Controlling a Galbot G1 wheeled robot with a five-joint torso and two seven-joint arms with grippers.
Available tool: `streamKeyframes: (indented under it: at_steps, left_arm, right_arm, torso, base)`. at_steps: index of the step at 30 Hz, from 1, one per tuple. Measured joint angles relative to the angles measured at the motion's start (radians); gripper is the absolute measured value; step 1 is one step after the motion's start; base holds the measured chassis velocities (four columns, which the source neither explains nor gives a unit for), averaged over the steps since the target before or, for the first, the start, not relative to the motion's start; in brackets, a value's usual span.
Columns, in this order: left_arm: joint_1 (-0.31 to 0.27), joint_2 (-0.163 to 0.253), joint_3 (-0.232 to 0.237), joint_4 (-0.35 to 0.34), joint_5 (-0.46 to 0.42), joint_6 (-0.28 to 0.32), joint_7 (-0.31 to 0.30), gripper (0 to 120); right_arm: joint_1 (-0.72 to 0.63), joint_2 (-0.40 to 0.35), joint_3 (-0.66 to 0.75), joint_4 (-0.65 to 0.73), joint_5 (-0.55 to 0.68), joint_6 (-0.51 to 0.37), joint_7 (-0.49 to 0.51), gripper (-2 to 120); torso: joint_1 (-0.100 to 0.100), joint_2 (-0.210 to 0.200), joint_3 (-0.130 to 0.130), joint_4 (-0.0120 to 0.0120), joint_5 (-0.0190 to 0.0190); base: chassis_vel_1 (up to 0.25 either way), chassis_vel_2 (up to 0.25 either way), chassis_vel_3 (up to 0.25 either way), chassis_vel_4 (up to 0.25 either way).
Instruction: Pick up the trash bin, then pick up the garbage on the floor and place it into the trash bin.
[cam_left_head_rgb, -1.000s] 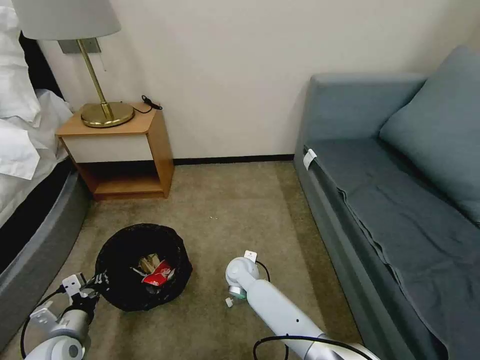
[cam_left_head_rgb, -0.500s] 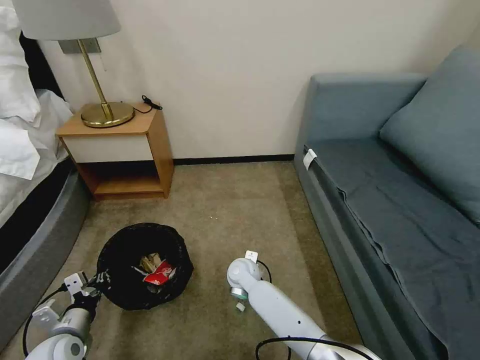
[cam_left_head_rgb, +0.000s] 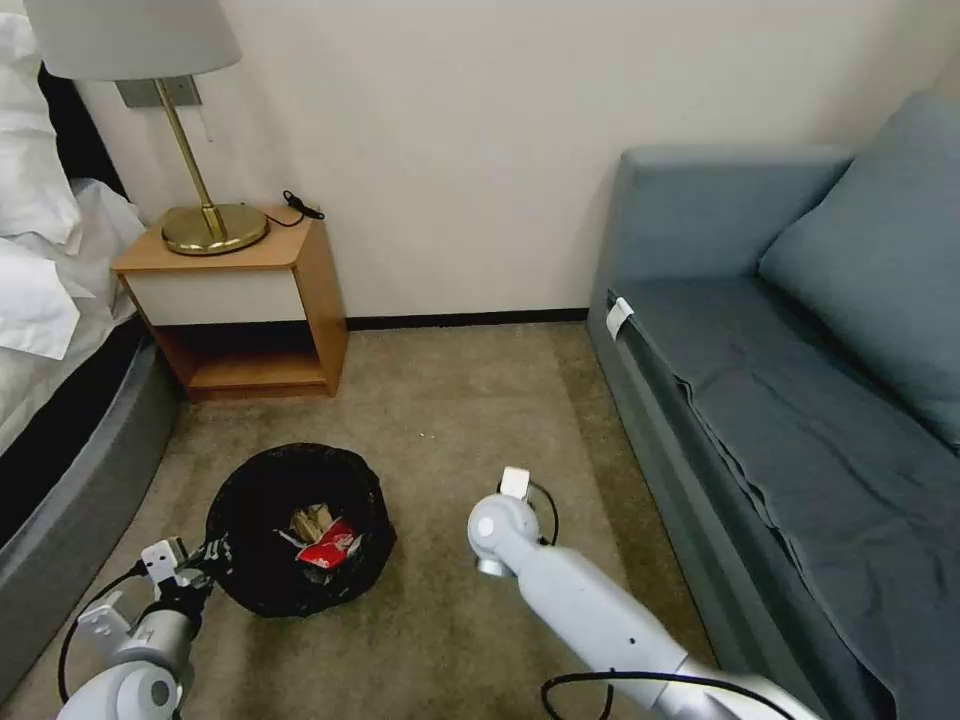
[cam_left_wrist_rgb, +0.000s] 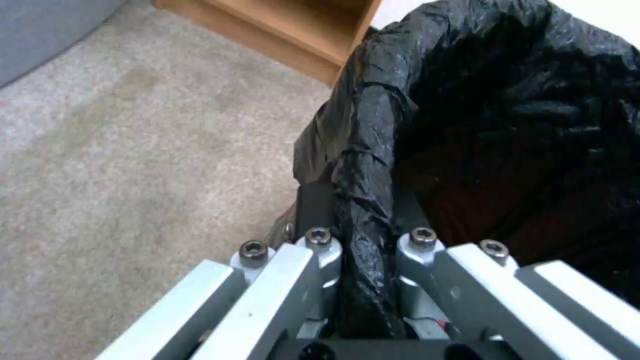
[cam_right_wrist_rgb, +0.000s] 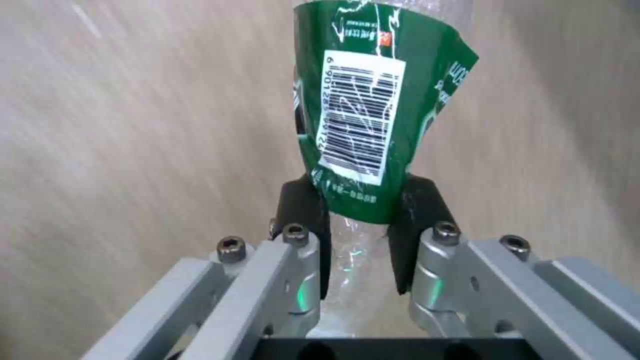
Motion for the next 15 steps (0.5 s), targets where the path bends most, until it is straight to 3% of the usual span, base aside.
streamKeyframes:
  at_steps: [7, 15]
  left_arm:
    - [0.0, 0.004, 0.009, -0.024, -0.001, 0.013, -0.006, 4]
    - [0.009, -0.007, 0.029, -0.063, -0.002, 0.032, -0.024, 4]
  right_arm:
    - [0.073, -0.035, -0.036, 0.143, -0.082, 0.053, -0.091, 14]
    - [0.154, -0.042, -0.15, 0.295, -0.304, 0.141, -0.334, 14]
  torso:
    - [0.0, 0.0, 0.0, 0.0001, -0.0001]
    - [0.0, 0.0, 0.0, 0.0001, -0.0002]
  base:
    - [0.0, 0.0, 0.0, 0.0]
    - [0.0, 0.0, 0.0, 0.0]
